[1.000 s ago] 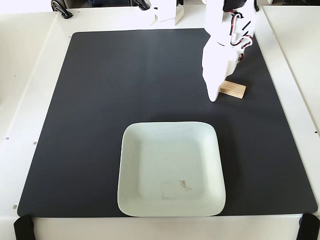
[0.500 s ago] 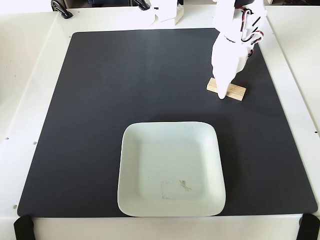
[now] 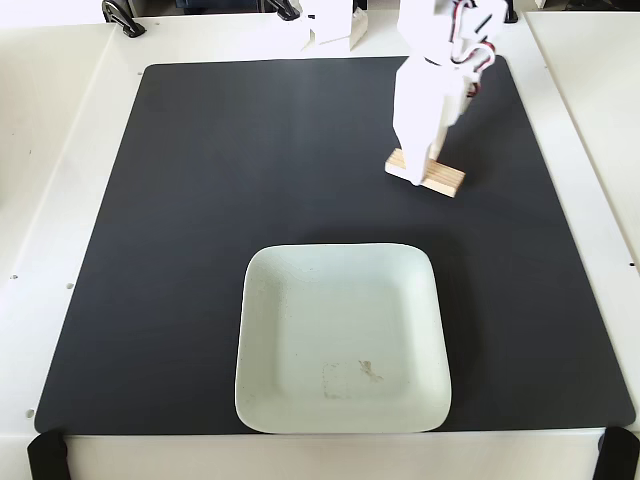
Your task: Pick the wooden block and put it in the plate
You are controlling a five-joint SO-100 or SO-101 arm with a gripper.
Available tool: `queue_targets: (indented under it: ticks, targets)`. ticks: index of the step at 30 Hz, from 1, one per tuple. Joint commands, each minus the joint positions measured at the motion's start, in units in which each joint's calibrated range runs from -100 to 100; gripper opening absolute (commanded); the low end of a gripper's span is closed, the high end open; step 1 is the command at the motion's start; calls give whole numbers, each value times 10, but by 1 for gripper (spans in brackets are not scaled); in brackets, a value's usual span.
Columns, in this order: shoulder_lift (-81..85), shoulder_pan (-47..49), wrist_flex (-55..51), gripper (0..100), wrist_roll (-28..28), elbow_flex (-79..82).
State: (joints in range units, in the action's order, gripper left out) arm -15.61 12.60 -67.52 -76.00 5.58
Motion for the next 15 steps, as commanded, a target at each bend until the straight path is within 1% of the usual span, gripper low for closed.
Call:
queue_targets:
  ticks: [1,7,10,12,15]
  targets:
    - [167,-16,0,1,3,108]
    - [422,-81,0,1,3,322]
    - [521,-106,2,1,3,398]
    - [567,-123,35,1,12,446]
    - [605,-125,140,1,55,509]
